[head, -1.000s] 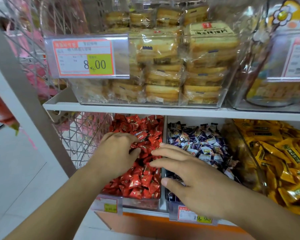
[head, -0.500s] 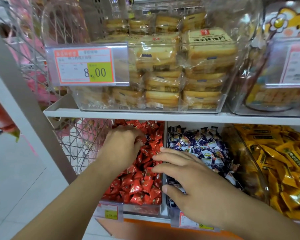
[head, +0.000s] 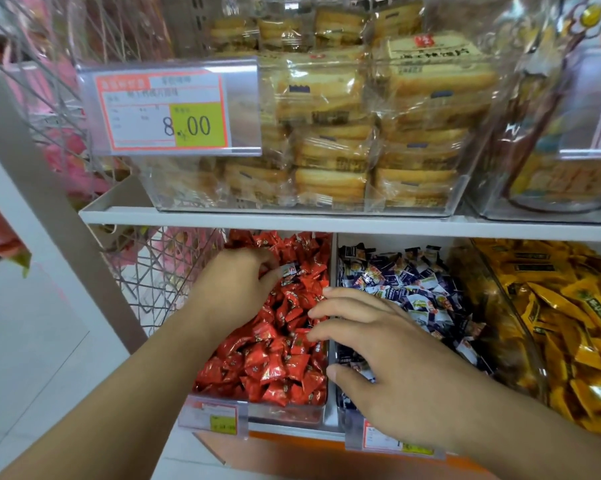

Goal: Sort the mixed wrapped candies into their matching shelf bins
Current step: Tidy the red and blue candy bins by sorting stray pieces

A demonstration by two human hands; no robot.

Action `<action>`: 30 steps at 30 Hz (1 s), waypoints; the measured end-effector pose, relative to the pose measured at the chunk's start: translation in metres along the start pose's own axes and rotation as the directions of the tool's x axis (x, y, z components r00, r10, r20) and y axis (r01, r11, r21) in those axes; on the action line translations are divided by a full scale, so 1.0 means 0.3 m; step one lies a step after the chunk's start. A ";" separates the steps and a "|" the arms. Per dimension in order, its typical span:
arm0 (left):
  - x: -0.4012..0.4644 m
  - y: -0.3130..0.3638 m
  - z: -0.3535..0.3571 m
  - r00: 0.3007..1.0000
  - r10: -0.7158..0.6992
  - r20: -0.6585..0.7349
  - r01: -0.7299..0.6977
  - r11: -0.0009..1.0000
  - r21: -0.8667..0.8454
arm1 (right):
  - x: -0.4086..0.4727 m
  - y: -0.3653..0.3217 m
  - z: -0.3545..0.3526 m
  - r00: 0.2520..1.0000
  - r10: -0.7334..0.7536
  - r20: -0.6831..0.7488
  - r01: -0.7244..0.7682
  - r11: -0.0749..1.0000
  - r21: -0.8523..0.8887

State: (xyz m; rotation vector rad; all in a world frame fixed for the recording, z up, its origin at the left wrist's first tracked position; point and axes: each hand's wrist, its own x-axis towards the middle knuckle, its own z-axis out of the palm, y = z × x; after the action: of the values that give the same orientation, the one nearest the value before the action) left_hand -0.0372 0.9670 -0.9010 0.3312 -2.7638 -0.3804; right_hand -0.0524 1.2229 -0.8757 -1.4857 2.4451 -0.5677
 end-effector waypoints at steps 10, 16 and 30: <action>0.071 0.001 0.021 0.972 -0.121 0.200 0.125 0.992 -0.011 | 0.003 0.000 0.004 1.000 0.015 0.001 -0.015 0.999 0.039; 0.064 0.011 0.021 0.982 -0.100 0.160 0.106 0.994 -0.030 | 0.001 -0.001 0.002 1.000 0.012 -0.010 -0.012 0.999 0.047; 0.067 0.006 0.032 0.991 -0.134 -0.024 0.132 0.990 -0.052 | -0.002 0.006 0.011 0.999 -0.018 -0.030 0.019 0.999 0.030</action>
State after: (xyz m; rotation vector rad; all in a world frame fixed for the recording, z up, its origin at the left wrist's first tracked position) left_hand -0.0594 0.9655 -0.9034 0.5061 -2.7080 -0.4747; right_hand -0.0523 1.2234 -0.8793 -1.4997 2.4364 -0.6323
